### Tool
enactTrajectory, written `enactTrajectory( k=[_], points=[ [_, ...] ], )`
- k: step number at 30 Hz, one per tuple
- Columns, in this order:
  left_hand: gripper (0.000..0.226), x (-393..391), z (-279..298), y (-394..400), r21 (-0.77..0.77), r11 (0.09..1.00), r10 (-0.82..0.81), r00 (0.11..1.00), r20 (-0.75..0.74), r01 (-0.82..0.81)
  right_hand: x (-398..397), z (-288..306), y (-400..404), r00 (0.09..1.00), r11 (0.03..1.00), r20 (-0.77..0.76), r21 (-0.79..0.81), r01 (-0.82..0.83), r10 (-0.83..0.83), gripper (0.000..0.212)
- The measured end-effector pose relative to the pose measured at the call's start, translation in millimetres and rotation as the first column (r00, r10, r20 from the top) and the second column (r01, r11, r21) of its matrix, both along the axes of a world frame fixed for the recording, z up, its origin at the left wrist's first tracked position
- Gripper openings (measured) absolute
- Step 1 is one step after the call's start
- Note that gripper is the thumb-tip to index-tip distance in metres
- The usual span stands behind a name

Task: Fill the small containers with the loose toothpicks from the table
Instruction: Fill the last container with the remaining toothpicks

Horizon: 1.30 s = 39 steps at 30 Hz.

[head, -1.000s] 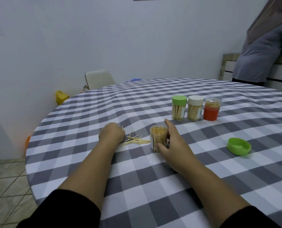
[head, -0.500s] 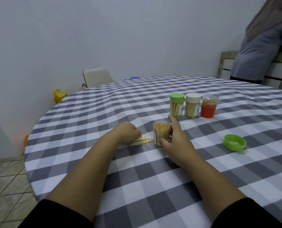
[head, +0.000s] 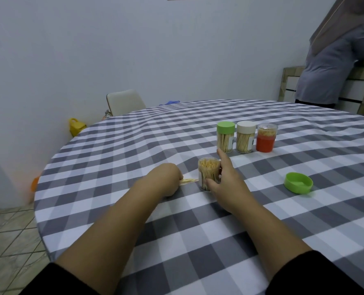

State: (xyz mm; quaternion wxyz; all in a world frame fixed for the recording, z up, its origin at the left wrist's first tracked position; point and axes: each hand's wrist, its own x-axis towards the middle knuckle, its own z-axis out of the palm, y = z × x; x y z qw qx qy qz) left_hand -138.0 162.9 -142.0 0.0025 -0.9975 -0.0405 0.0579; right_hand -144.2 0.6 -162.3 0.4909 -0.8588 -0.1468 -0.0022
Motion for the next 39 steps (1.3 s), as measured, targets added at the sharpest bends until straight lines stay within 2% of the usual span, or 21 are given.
enactTrajectory(
  k=[3,6,10,16,26,34,37,39],
  points=[
    [0.027,-8,-8,-15,0.178,0.984,-0.026,0.999,0.03,0.02,0,-1,1,1.0,1.0,-0.007,-0.001,0.002,-0.002,0.086],
    [0.031,-14,-18,-25,0.342,0.936,-0.134,0.981,0.143,0.078,0,-1,1,1.0,1.0,-0.002,-0.004,0.005,-0.005,0.087],
    [0.031,-14,-18,-28,0.397,0.914,-0.17,0.967,0.189,0.083,0,-1,1,1.0,1.0,0.002,-0.008,0.008,-0.008,0.087],
    [0.031,-10,-16,-16,0.286,0.952,-0.176,0.961,0.213,0.111,-1,-2,1,1.0,1.0,0.002,-0.012,0.003,-0.003,0.086],
    [0.035,-9,-18,-12,0.206,0.975,-0.133,0.963,0.235,0.085,-2,-7,4,0.999,1.0,0.04,-0.002,0.025,-0.025,0.079],
    [0.026,-14,-32,0,0.109,0.982,-0.185,0.867,0.463,0.151,-4,-9,0,0.999,0.996,0.025,0.084,0.043,-0.045,0.076],
    [0.028,-11,-40,8,-0.023,0.989,-0.108,0.828,0.551,0.144,-4,-9,-2,0.999,0.991,0.004,0.125,0.044,-0.045,0.074],
    [0.026,-9,-38,11,-0.223,0.968,0.046,0.789,0.613,0.117,-4,-9,-1,0.999,0.992,-0.001,0.119,0.04,-0.04,0.074]
  ],
)
